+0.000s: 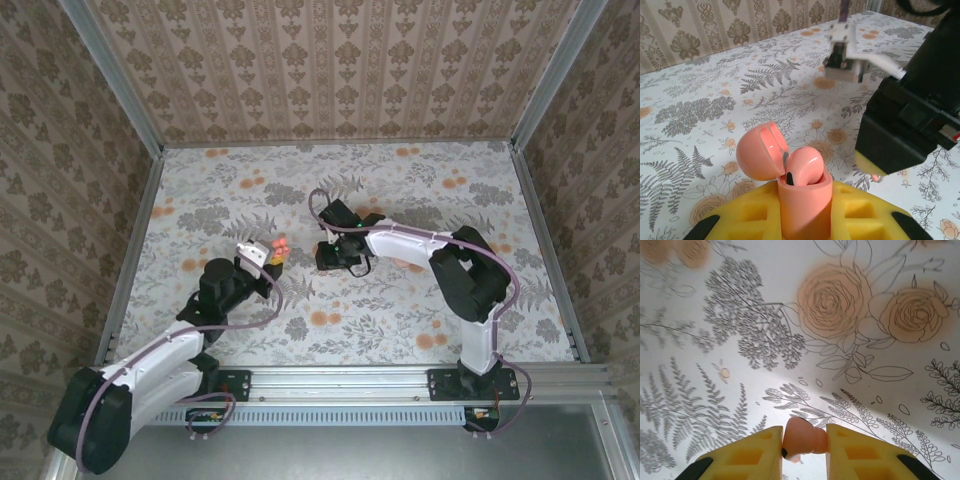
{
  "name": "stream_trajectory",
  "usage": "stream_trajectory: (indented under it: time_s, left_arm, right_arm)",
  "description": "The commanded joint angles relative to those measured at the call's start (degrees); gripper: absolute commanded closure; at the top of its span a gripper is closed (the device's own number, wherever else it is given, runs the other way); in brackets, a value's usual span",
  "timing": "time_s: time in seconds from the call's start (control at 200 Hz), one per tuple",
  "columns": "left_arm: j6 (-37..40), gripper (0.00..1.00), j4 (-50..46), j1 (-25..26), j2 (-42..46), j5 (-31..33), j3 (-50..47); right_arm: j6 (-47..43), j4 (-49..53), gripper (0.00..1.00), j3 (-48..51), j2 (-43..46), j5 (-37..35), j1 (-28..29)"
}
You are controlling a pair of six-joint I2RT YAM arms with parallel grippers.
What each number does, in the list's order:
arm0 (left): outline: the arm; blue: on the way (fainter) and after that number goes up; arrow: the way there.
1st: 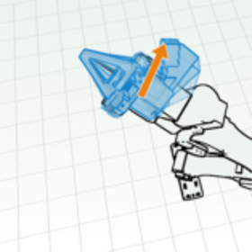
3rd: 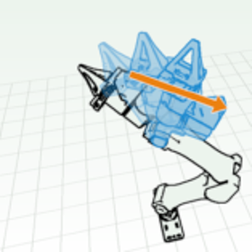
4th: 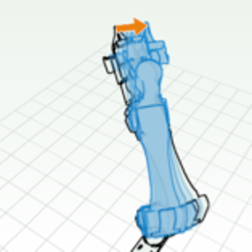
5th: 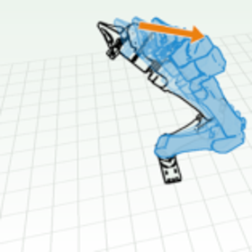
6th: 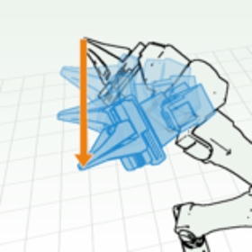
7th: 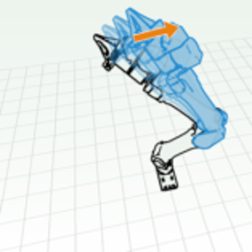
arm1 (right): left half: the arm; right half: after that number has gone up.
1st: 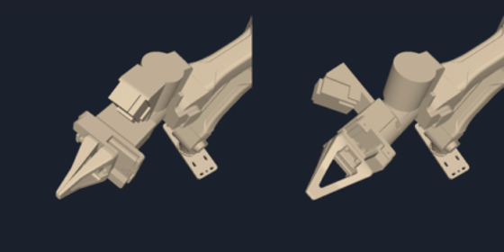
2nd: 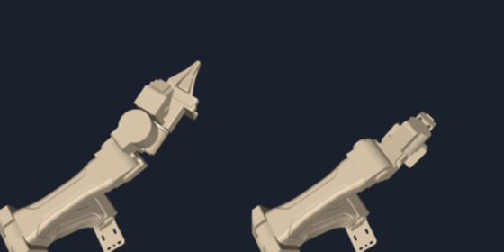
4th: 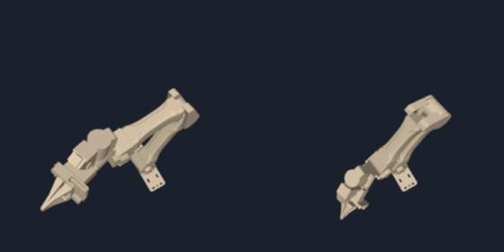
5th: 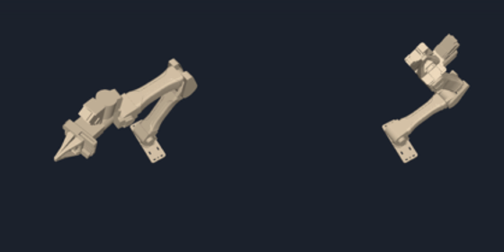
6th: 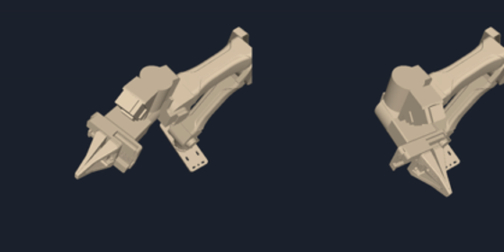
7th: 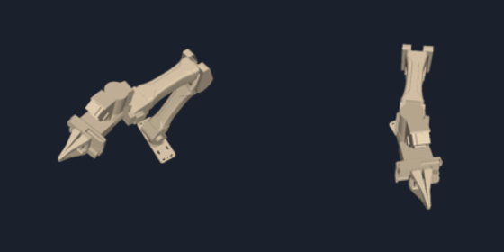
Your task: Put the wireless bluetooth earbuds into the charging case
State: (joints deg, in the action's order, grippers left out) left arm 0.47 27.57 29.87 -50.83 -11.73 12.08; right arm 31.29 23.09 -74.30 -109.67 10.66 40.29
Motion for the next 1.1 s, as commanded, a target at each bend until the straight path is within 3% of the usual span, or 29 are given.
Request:
stream_trajectory:
  time_s: [0.0,1.095]
  left_arm:
    - [-2.2,0.92,5.42,-0.75,-1.83,-0.65,-1.33]
    - [-1.31,0.94,23.8,-1.85,-13.24,-7.65,-4.96]
  right_arm:
    - [0.79,-6.22,0.75,2.41,4.02,-1.77,0.22]
    - [-3.43,-31.4,0.77,16.48,14.83,-1.17,2.02]
